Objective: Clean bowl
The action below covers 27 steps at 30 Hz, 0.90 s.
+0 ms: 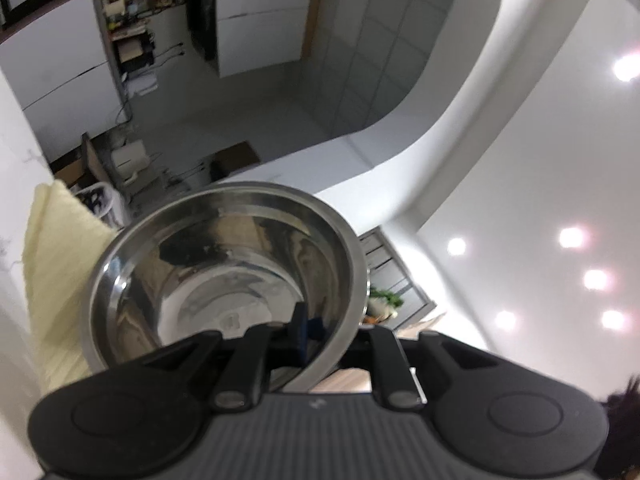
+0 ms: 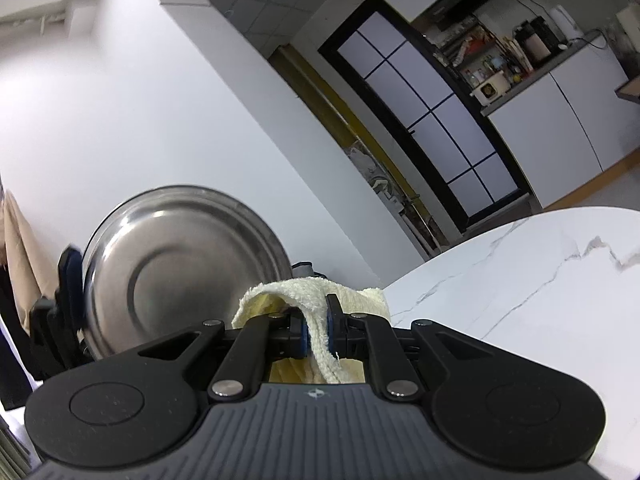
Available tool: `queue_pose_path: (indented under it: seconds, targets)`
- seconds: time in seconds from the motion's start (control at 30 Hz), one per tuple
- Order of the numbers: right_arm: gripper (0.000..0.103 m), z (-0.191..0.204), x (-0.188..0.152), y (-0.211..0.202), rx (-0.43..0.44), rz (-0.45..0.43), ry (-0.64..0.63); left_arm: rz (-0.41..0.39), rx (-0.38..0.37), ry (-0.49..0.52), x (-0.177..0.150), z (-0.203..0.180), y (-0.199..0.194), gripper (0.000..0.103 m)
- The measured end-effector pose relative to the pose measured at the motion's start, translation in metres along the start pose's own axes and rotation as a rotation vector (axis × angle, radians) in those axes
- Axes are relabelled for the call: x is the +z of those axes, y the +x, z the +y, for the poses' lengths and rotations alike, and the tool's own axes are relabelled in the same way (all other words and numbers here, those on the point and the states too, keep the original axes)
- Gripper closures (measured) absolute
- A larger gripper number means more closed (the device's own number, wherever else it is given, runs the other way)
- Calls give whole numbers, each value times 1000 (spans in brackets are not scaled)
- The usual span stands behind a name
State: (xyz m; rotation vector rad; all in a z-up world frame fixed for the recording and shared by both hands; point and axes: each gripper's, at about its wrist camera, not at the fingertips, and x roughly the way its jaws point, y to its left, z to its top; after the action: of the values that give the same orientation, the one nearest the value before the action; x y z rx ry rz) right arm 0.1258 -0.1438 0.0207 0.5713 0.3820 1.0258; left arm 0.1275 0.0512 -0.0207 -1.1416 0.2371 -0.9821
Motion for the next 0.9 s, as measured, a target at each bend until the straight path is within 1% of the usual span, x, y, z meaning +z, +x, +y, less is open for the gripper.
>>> queue_pose_path:
  seconds: [0.17, 0.33, 0.4, 0.5, 0.53, 0.57, 0.63, 0.73, 0.9]
  targets:
    - [92, -11, 3, -6, -21, -44, 40, 44, 76, 7, -1, 8, 3, 90]
    - [92, -12, 6, -7, -13, -68, 39, 75, 123, 30, 1, 10, 3, 90]
    - [92, -11, 7, -7, -3, -74, 34, 96, 169, 43, 2, 13, 4, 90]
    - [92, -11, 8, -8, 12, -84, 27, 112, 247, 52, 2, 18, 4, 94]
    - [92, -10, 8, -8, 17, -87, 24, 114, 260, 52, 2, 19, 4, 95]
    - [92, -6, 8, -6, 29, -80, 10, 115, 277, 48, 2, 23, 4, 95]
    - [92, 3, 6, 0, 42, -53, -30, 116, 287, 44, 4, 25, 4, 93]
    - [92, 18, 2, 6, 38, -25, -96, 110, 313, 63, 7, 22, 2, 93]
    - [92, 22, 6, 7, 57, -13, -106, 93, 342, 90, 2, 11, -20, 93]
